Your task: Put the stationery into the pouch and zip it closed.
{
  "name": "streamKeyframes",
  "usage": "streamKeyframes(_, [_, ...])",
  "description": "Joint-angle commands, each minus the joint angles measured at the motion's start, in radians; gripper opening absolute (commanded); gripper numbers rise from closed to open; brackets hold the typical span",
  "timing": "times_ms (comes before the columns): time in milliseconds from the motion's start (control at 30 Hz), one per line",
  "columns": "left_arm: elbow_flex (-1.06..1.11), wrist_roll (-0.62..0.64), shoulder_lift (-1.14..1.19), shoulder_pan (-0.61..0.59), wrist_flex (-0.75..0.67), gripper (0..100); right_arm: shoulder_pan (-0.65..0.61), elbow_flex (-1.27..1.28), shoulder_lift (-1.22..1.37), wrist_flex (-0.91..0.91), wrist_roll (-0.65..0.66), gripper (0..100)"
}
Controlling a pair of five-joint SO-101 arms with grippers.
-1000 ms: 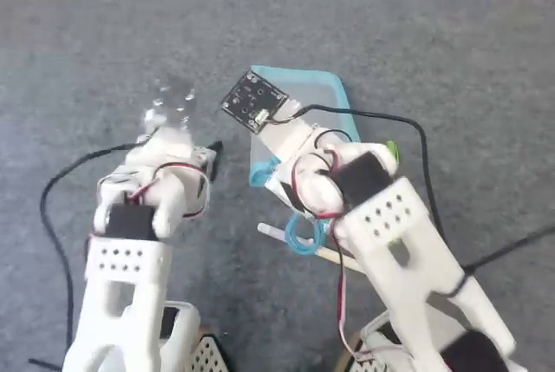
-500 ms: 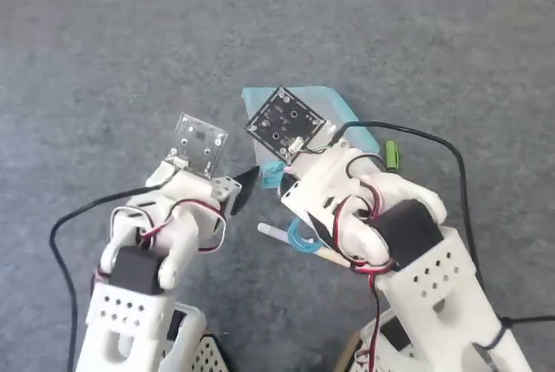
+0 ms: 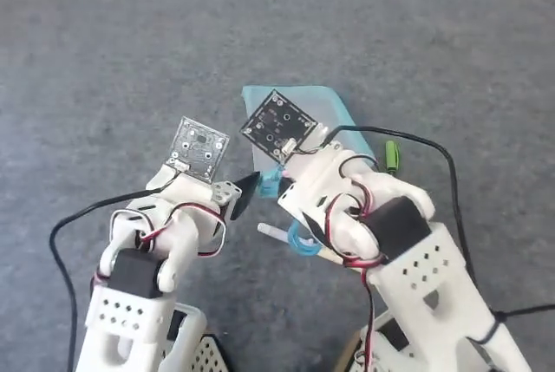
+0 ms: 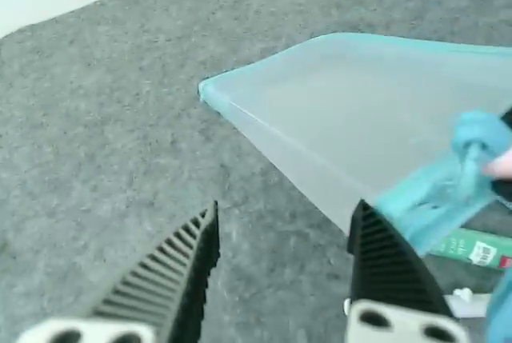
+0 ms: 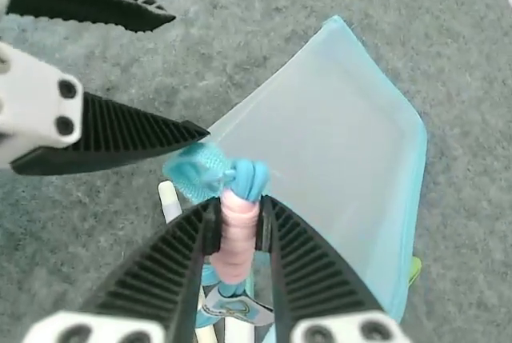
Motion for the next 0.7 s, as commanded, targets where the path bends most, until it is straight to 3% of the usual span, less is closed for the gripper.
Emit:
streamKeyframes(0, [-0.059, -0.020, -0.023, 0.005, 0.009, 25, 0.005, -0.014, 0.031, -0.045, -0.011, 0.6])
streamKeyframes(667, [-0.002, -0.020, -0.023, 0.006, 0.018, 25, 0.015, 0.034, 0.082, -0.127, -0.015, 0.6])
